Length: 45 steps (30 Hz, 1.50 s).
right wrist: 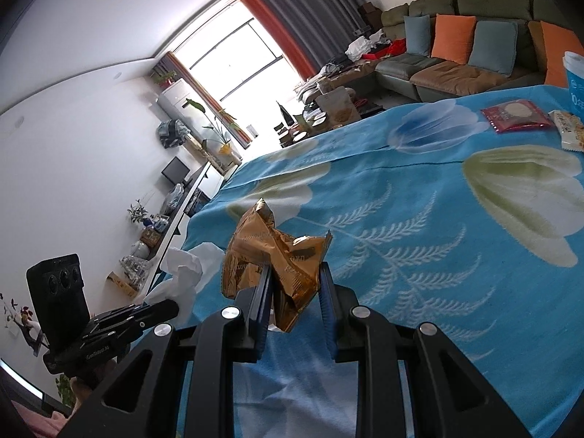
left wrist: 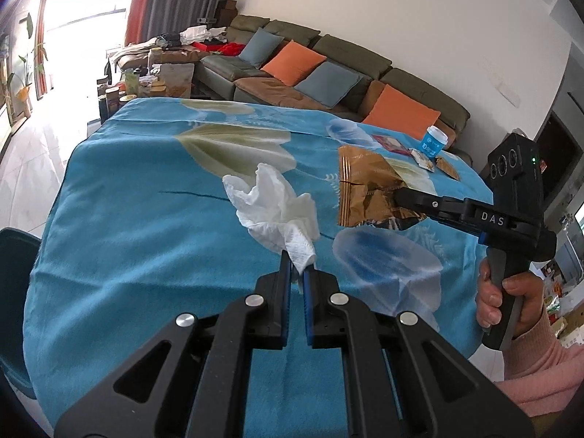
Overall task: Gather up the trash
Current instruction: 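Lift the white tissue and gold wrapper off the table with both tools, then carry the white tissue and gold wrapper toward the teal bin with both tools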
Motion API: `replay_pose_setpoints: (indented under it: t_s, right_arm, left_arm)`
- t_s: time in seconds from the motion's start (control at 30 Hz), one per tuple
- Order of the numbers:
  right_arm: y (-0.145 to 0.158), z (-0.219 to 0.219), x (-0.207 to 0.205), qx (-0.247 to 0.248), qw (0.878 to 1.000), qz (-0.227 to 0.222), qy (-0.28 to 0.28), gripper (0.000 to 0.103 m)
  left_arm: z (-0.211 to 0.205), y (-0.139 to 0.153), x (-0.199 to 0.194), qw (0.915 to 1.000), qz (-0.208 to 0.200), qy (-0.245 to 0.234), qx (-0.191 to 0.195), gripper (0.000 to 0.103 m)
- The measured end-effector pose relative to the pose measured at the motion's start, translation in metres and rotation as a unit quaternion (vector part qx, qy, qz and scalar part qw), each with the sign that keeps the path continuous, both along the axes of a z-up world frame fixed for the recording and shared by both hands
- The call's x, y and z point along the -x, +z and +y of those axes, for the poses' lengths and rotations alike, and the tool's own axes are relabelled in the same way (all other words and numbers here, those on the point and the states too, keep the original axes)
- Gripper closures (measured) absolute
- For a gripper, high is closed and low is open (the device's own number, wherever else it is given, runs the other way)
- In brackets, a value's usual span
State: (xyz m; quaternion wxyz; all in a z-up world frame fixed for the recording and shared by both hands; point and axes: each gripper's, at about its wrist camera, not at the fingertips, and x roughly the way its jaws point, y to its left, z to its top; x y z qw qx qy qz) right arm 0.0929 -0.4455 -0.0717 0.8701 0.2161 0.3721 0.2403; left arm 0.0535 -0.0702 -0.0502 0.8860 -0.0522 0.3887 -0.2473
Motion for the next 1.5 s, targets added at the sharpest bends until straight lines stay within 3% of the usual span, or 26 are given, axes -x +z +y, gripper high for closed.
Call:
replay_pose_setpoints:
  t_s: [1.5]
  right_arm:
    - [0.001, 0.049, 0.007, -0.002, 0.998, -0.003, 0.06, 0.08]
  left_arm:
    - [0.036, 0.007, 0.037, 0.999, -0.01, 0.043, 0.001, 0.097]
